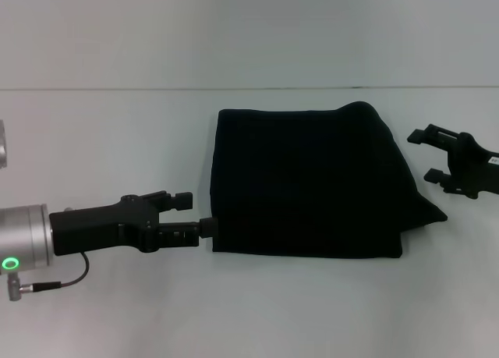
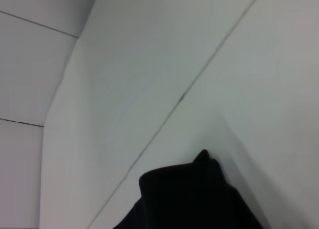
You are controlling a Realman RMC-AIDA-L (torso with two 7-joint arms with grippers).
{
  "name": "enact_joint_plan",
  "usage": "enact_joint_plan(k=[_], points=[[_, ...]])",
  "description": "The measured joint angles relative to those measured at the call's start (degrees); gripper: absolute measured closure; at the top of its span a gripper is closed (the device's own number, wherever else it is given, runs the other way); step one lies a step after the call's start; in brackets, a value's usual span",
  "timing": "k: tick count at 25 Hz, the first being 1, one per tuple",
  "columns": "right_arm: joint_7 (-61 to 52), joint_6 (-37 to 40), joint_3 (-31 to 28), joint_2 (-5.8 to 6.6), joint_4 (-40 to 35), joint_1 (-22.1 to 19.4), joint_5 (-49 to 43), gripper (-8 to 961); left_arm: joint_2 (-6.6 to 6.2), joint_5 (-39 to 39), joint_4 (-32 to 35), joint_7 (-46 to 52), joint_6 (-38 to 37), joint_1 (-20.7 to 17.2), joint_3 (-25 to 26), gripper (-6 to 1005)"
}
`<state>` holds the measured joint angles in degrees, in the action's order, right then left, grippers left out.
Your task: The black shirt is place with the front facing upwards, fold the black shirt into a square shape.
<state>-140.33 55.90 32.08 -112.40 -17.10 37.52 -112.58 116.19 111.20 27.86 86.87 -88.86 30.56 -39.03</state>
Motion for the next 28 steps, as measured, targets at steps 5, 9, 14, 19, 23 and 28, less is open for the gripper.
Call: enact_joint_plan(k=[5, 9, 14, 19, 23, 28], points=[[-0.2, 0.6, -0.1, -0.13, 0.3, 0.0, 0.1, 23, 0.16, 0.0, 0.0, -0.1, 0.0, -0.3, 0.1, 48], [-0.3, 1.1, 0.0, -0.19, 0.9, 0.4, 0.1, 44, 0.17, 0.0, 0.0, -0.1, 0.0, -0.5, 0.1, 49], [-0.3, 0.8, -0.1, -0.27, 1.4, 0.4, 0.1, 70, 0.17, 0.0, 0.0, -0.1, 0.0, -0.5, 0.0, 49], [-0.2, 1.4, 0.1, -0.27, 1.2, 1.0, 0.0, 96, 0.17, 0.0, 0.0, -0.1, 0.0, -0.5, 0.0, 49], [0.3, 1.5, 0.6, -0.27, 0.9, 1.5, -0.3, 133, 0.17, 0.0, 0.0, 0.0, -0.1, -0.5, 0.0, 49], [2.5, 1.1, 0.0, -0.43, 0.5, 1.4, 0.0, 240, 0.17, 0.0, 0.0, 0.3, -0.5, -0.5, 0.0, 49]])
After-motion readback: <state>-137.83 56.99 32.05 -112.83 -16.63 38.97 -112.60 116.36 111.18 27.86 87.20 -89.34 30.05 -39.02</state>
